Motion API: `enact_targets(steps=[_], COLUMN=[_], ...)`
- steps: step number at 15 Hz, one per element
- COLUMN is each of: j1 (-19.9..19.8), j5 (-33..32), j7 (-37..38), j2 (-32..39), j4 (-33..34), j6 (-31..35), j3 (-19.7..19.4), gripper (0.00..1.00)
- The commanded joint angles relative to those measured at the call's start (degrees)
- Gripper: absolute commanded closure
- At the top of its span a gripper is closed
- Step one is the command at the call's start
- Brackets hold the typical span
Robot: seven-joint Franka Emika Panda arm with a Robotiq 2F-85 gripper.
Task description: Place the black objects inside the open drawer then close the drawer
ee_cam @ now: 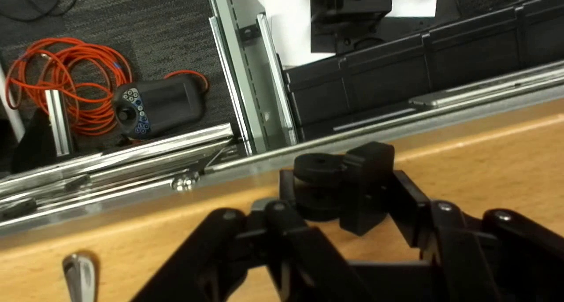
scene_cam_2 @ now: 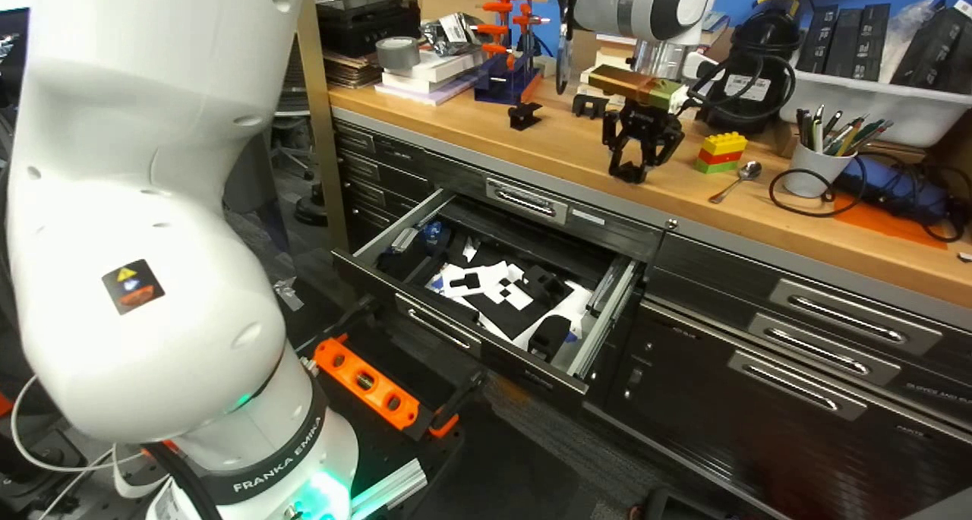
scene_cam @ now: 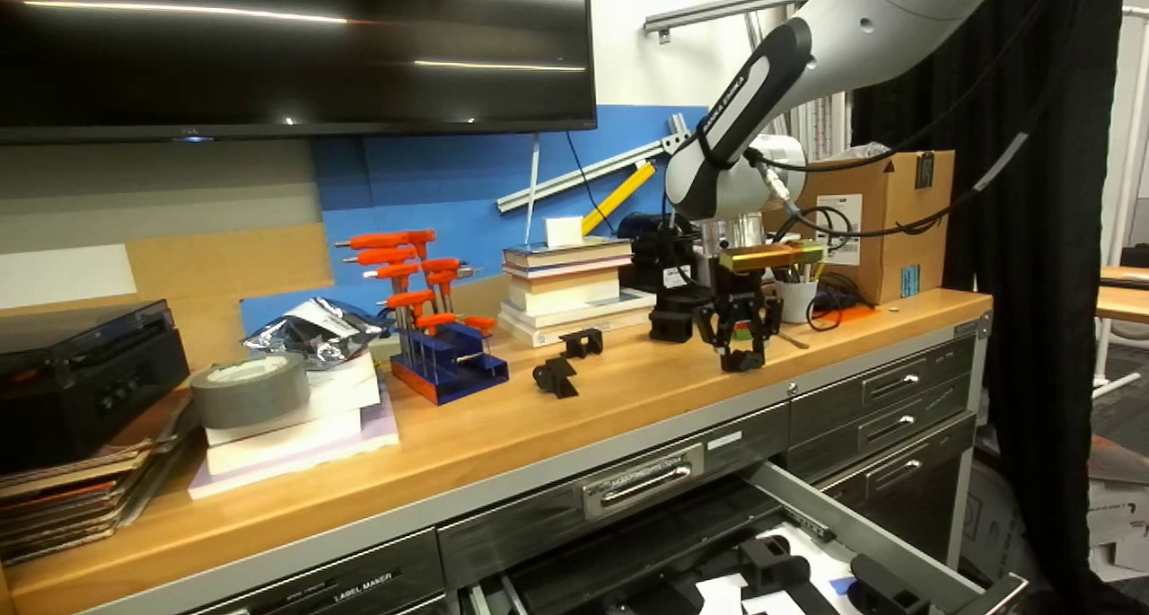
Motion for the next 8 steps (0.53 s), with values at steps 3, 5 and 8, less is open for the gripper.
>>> enact_targets(steps=[3, 5, 8], j1=[-0.36, 0.55, 1.85], j5=[4.65, 5.38, 5.91], j7=[-1.75, -0.71, 0.20], j2=[-12.61, -15.21, -18.25], j4=[-20.19, -26.49, -36.34], j6=[9.08, 14.73, 23.96], j3=[0.65, 0.72, 1.23], gripper=[0.70, 0.70, 0.70])
